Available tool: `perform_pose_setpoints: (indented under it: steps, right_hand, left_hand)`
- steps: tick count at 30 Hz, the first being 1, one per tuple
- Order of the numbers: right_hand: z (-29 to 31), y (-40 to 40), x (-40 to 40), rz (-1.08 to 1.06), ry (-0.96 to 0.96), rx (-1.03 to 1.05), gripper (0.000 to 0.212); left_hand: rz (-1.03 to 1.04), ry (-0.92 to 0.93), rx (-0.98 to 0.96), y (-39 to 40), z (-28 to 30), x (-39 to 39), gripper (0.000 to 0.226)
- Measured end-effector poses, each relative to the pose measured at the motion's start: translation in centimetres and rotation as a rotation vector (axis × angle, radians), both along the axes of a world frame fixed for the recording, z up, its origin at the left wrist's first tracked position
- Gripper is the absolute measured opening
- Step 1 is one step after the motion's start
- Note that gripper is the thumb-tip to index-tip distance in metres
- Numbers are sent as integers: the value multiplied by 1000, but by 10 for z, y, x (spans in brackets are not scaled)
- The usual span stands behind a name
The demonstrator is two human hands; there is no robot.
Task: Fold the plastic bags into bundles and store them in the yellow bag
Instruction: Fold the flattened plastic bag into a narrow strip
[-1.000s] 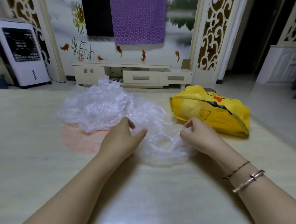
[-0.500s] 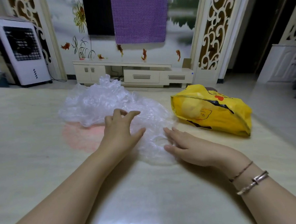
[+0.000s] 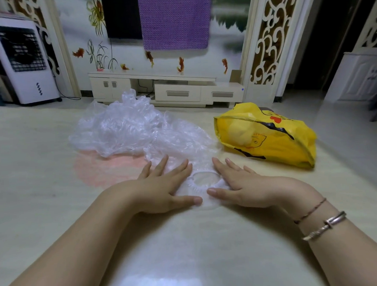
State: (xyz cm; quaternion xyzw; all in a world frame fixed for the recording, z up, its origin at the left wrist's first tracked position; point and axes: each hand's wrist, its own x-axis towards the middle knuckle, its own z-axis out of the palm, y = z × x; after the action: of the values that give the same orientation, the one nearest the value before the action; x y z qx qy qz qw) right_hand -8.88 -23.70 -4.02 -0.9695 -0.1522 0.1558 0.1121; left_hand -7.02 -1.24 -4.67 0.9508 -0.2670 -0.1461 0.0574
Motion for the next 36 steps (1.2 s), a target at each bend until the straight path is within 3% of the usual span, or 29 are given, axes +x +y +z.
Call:
perform_pose_setpoints:
  steps: [3,6,10,15,19,25,26,31,36]
  right_hand:
    - [12,-1,-6,-2,14,119,90]
    - [30,-10,-12,16,-68,174,87]
    - [36,-17,-13,31,-102,164,59]
    - [33,-15,-14,30,-42,91,50]
    - [32,-13,-15,-8,-96,103,47]
    - [26,-14,-4,-101,-247,260,7]
    - [25,-15,-2,-126,-247,290,9]
    - [15,-14,10,-317,-256,415,33]
    - [0,-4,15,-430,-434,213,22]
  left_hand:
    - [15,0,-111,2,3,0,86]
    - [33,-126,-353,1,8,-2,65]
    - [6,-180,-591,-2,19,-6,36]
    - [6,-9,-454,-1,15,-6,51]
    - [14,-14,-422,-3,16,-9,60]
    - [80,-99,-571,-1,11,0,12]
    - [114,-133,-602,-1,9,4,3]
    - [282,-227,-652,-6,0,15,25]
    - [403,-346,-579,-11,-7,15,9]
